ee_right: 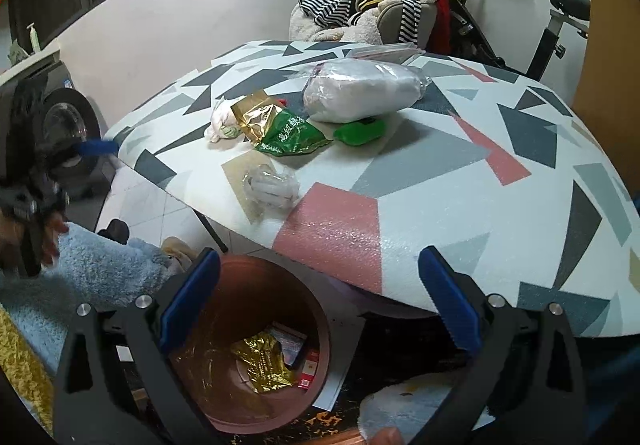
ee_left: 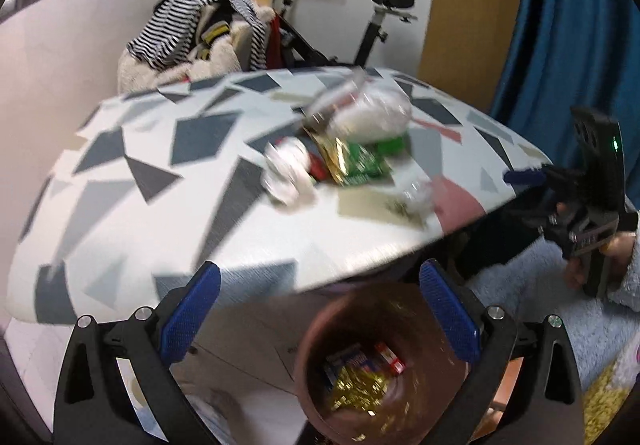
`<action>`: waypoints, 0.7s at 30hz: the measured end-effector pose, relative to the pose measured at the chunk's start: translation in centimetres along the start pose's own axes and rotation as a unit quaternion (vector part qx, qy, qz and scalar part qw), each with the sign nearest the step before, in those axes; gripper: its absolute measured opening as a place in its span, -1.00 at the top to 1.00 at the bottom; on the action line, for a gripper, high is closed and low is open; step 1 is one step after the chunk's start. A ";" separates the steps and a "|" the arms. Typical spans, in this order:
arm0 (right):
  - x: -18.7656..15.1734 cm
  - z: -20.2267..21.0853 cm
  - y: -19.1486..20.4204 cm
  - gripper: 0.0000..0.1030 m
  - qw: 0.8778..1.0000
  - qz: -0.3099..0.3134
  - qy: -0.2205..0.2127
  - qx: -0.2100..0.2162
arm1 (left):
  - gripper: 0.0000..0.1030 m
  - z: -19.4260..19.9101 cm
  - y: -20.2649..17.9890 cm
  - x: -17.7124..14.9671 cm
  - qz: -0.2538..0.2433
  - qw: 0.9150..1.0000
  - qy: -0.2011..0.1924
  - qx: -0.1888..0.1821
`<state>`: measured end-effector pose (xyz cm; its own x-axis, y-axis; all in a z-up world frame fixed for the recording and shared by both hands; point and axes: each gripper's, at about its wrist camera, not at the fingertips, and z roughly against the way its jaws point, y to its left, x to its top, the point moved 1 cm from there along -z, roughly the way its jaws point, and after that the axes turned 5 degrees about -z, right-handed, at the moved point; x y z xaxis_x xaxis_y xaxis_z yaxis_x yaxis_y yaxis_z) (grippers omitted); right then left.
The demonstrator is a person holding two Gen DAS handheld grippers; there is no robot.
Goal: Collect trash
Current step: 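Raise both tools from the bin back over the table toward the remaining trash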
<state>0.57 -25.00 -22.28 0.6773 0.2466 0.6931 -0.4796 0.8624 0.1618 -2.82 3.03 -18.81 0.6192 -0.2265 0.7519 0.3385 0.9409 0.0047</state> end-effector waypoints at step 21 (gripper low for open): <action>6.4 -0.1 -1.3 -0.89 0.999 0.032 0.006 -0.036 | -0.89 4.4 6.3 7.7 0.029 0.994 -0.092 0.052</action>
<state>5.64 -24.50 -18.14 0.6532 0.3079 0.6917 -0.4820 0.8736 0.0663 0.95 8.29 -10.09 0.4921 -0.1302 0.8608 0.2248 0.9742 0.0188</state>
